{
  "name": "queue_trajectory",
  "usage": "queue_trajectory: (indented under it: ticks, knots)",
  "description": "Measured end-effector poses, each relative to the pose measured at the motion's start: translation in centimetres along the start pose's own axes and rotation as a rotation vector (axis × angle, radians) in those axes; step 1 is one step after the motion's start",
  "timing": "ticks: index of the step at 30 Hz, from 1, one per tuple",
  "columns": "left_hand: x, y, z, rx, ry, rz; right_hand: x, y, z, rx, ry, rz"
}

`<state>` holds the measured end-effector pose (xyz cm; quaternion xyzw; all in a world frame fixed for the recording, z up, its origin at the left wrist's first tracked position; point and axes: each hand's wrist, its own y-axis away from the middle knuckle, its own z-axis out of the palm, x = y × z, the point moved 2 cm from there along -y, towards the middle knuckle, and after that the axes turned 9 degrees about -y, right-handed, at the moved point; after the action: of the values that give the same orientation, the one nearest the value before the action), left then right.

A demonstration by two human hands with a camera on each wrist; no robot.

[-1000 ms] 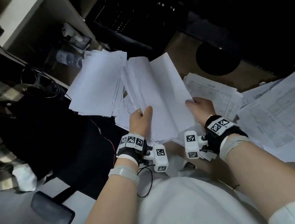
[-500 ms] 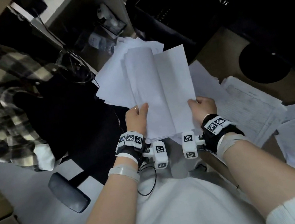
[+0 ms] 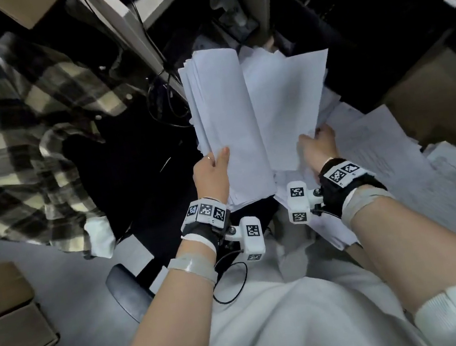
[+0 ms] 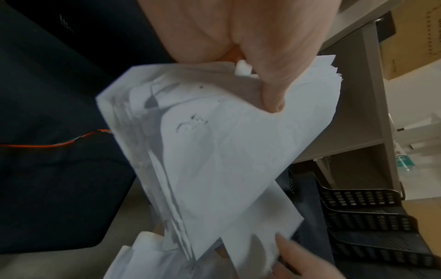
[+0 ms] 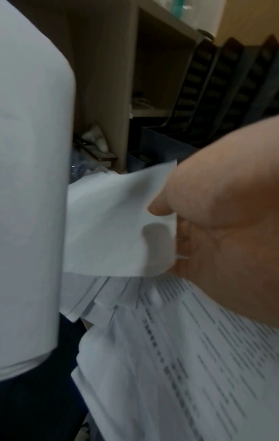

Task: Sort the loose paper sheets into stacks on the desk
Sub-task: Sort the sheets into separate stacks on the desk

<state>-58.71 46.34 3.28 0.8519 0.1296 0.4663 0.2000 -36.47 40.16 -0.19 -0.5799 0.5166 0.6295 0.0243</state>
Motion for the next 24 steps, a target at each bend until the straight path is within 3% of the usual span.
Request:
queue_trajectory:
  ticks: [4, 6, 8, 14, 24]
  knots:
    - [0.0, -0.8, 1.1, -0.034, -0.004, 0.022, -1.8, 0.2, 1.9, -0.169, 0.041, -0.181]
    - [0.8, -0.7, 2.2, -0.087, 0.026, 0.006, -2.1, 1.2, 2.7, -0.392, -0.041, -0.138]
    - [2.1, -0.4, 3.4, -0.142, 0.100, -0.027, -2.2, 1.9, 2.9, -0.485, -0.056, -0.131]
    - [4.6, 0.5, 5.6, -0.299, 0.205, -0.186, -1.9, 0.9, 1.7, -0.498, -0.140, -0.019]
    - [4.2, 0.4, 5.8, -0.309, 0.359, -0.196, -3.6, 2.1, 0.7, -0.564, -0.131, -0.025]
